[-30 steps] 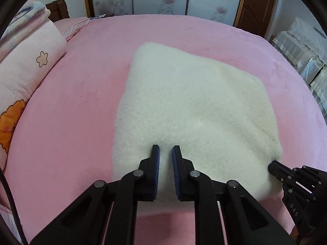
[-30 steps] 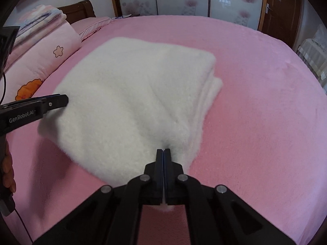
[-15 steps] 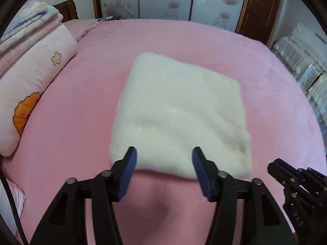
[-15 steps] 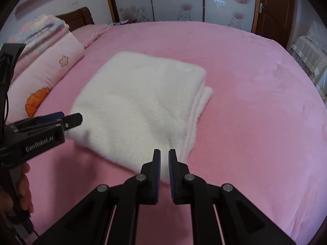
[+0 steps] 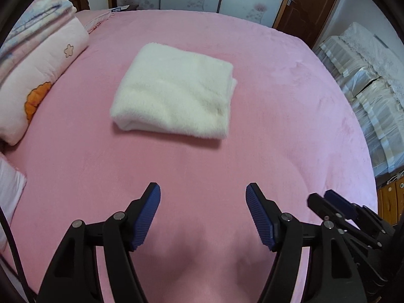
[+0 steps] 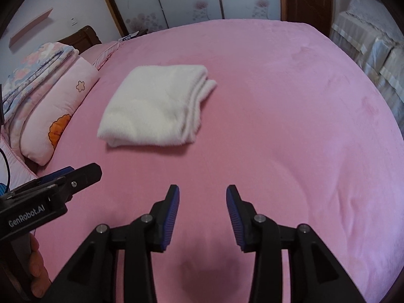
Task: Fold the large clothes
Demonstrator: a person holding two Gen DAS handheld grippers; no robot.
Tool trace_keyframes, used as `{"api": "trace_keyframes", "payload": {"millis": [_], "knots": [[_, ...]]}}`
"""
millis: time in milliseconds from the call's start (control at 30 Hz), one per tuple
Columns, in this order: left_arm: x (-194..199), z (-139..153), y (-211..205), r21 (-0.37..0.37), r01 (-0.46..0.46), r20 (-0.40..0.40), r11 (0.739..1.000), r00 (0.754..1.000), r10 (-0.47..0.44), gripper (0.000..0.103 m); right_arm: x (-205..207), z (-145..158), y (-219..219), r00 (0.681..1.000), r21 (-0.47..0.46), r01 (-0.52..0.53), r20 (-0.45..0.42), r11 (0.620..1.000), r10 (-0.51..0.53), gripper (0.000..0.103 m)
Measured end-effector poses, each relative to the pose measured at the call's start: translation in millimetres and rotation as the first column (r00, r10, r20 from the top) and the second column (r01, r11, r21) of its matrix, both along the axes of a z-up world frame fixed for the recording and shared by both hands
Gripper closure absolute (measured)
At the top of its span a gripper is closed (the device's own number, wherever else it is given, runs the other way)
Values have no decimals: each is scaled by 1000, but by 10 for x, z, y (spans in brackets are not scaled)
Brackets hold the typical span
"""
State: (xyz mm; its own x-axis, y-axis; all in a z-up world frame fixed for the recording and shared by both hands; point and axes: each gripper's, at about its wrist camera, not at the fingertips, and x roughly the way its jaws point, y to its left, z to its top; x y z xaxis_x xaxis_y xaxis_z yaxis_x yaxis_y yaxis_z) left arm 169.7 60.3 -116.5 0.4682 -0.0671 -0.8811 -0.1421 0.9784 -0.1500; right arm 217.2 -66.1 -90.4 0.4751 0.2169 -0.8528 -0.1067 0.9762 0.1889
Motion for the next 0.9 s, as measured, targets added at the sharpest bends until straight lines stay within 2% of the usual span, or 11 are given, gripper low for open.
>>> {"api": "trace_keyframes", "payload": {"millis": [100, 300, 467, 533, 900], "knots": [[-232, 128, -154, 18, -15, -34, 1000, 999, 16, 34, -237, 147, -171, 1000, -8, 15, 5, 1000, -15, 64], [-793, 363, -401, 72, 11, -68, 997, 998, -7, 34, -765, 415, -395, 1000, -39, -12, -12, 999, 11, 64], [-1220, 535, -579, 115, 23, -65, 993, 998, -16, 34, -1121, 608, -570, 1000, -38, -10, -19, 999, 10, 64], [-1346, 585, -642, 109, 24, -73, 994, 997, -16, 34, -1216, 655, -621, 1000, -44, -12, -25, 999, 11, 64], [-1786, 913, -1013, 137, 14, -3, 991, 1000, -14, 34, -1563, 950, -799, 999, -12, -30, -22, 999, 30, 63]]}}
